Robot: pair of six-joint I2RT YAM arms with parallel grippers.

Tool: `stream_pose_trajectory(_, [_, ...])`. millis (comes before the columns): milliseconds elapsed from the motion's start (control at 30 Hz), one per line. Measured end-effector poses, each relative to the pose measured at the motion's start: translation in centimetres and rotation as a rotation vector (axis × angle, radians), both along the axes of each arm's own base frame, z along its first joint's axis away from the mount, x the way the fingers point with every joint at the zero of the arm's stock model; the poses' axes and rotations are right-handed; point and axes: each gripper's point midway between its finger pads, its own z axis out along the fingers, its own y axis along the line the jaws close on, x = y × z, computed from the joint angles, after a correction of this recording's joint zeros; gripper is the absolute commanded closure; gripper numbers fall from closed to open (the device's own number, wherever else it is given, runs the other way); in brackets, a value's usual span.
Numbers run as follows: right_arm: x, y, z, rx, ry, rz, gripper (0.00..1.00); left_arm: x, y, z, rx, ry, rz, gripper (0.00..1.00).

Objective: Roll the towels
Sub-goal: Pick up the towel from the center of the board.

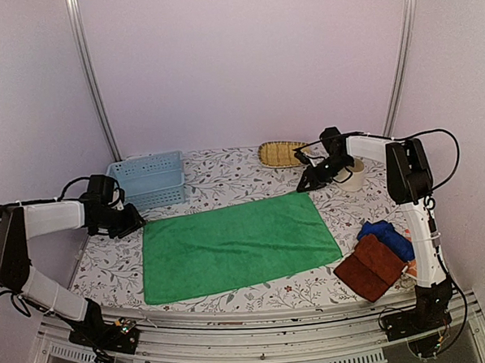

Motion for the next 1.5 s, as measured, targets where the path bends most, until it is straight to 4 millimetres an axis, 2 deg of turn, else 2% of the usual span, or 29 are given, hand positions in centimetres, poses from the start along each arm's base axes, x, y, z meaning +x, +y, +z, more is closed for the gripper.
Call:
stream_pose_trajectory(167, [0.9, 0.3, 1.1, 0.015, -0.030, -0.007, 0.92, 0.0, 0.1, 0.0, 0.004, 0.002, 0.004, 0.57])
stream_pose_trajectory(333, [0.9, 0.3, 1.1, 0.014, -0.027, -0.011, 0.95, 0.1, 0.8, -0.1, 0.009, 0.002, 0.022, 0.55])
stream_pose_trajectory(400, [0.9, 0.3, 1.1, 0.014, -0.026, -0.010, 0.92, 0.1, 1.1, -0.1, 0.012, 0.003, 0.028, 0.55])
stream_pose_trajectory(500, [0.9, 0.2, 0.9, 0.011, -0.022, -0.014, 0.76, 0.1, 1.3, -0.2, 0.016, 0.004, 0.031, 0.56])
stream_pose_trajectory(633, [1.0, 0.0, 0.7, -0.004, -0.028, -0.015, 0.66, 0.1, 1.3, -0.2, 0.016, 0.005, 0.027, 0.56])
stream_pose_trajectory(867, [1.5, -1.1, 0.0, -0.063, -0.045, -0.040, 0.63, 0.1, 1.1, -0.2, 0.013, 0.004, 0.018, 0.56])
stream_pose_trajectory(1033, [0.5, -1.3, -1.1, -0.060, -0.007, -0.031, 0.63, 0.1, 1.1, -0.2, 0.015, 0.004, 0.014, 0.55])
stream_pose_trajectory(1167, [0.0, -0.8, -1.0, -0.021, 0.002, -0.009, 0.70, 0.0, 1.3, -0.3, 0.023, 0.007, 0.017, 0.51])
stream_pose_trajectory(1400, [-0.3, -0.5, -0.8, 0.005, 0.017, -0.001, 0.94, 0.7, 2.0, -0.9, 0.041, 0.035, 0.039, 0.56])
stream_pose_trajectory(1500, [-0.1, -0.4, -0.7, 0.006, 0.014, -0.004, 0.96, 1.3, 2.1, -1.2, 0.047, 0.044, 0.044, 0.57])
